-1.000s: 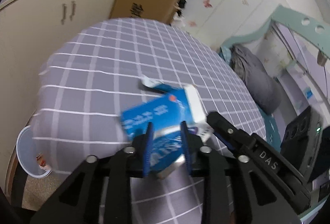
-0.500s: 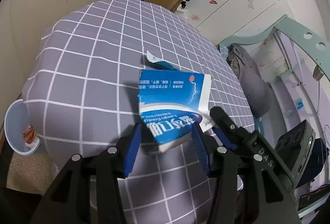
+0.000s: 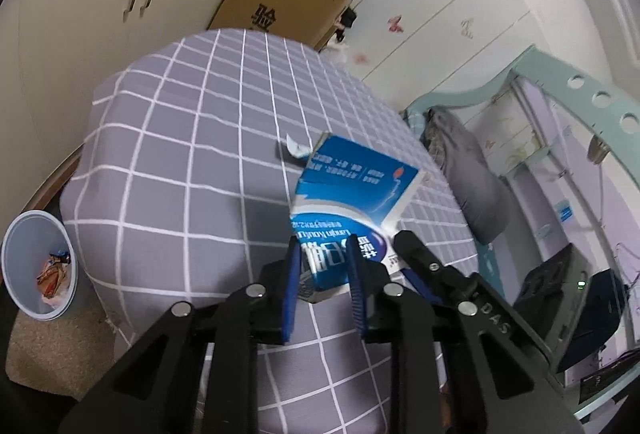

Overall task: Collect trash
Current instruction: 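Hold the tissue packet in the left tool while the right tool grasps the blue toothpaste tube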

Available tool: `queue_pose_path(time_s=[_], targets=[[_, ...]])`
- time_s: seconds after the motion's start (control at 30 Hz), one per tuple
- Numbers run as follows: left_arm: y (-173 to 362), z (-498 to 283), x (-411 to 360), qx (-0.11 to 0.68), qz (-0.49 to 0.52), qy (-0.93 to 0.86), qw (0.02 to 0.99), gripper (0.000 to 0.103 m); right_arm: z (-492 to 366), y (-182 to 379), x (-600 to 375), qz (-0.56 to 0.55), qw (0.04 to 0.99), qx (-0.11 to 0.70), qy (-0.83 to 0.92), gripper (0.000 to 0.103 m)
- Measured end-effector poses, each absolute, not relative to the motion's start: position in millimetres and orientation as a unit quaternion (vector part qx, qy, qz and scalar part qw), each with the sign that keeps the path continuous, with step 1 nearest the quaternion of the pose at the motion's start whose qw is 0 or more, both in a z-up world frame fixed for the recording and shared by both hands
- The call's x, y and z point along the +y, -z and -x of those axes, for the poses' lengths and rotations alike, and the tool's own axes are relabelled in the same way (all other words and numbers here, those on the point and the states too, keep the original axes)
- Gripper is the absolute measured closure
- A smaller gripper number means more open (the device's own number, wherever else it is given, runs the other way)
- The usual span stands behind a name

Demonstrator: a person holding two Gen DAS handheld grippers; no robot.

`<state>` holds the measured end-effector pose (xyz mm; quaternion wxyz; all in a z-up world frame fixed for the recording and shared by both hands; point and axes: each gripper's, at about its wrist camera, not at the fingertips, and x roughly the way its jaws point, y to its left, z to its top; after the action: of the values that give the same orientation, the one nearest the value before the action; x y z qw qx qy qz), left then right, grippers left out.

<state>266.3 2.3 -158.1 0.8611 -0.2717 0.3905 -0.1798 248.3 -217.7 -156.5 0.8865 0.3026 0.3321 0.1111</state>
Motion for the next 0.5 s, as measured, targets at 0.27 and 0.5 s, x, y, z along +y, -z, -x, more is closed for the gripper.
queue_pose_path(time_s=[0.27, 0.5], targets=[[146, -253, 45, 0.331, 0.318, 0.151, 0.876, 0.099, -279, 155, -189, -0.285, 0.881, 0.35, -0.145, 0.067], [137, -251, 67, 0.291, 0.323, 0.131, 0.891, 0.1, -301, 141, -177, -0.183, 0.911, 0.356, -0.101, 0.042]])
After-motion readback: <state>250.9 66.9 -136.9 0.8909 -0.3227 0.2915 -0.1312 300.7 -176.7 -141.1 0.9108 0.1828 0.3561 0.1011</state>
